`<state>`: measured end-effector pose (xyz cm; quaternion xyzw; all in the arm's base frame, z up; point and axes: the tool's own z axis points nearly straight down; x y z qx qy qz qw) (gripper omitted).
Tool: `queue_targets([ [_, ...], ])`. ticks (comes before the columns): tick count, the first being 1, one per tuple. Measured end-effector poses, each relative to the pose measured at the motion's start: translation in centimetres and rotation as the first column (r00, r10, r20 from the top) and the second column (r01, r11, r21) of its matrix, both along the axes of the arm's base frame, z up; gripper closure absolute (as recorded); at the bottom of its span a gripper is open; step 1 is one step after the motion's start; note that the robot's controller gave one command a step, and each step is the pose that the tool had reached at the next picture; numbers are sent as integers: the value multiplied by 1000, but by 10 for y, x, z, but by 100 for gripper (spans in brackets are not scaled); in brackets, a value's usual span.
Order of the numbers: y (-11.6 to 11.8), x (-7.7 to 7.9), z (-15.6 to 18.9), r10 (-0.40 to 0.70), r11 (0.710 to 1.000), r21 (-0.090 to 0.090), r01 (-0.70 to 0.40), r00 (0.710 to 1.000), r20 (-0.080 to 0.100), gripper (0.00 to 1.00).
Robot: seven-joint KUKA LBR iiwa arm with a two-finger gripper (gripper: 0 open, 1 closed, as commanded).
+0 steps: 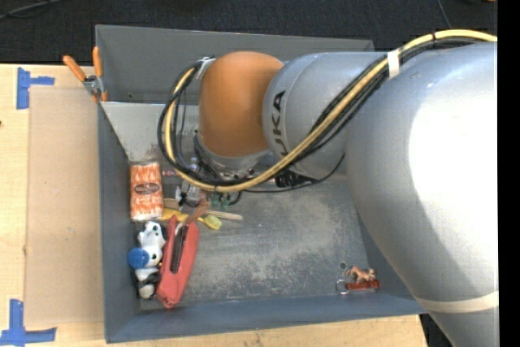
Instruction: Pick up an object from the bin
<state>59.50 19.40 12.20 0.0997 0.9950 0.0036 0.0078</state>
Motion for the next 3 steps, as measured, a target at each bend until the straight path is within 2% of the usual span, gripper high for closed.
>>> queue_targets([
  [2,-1,-1,63,1,1000,-1,-1,1000,-5,100],
  [3,-1,0,89,2,1000,1,-2,1000,0,100],
])
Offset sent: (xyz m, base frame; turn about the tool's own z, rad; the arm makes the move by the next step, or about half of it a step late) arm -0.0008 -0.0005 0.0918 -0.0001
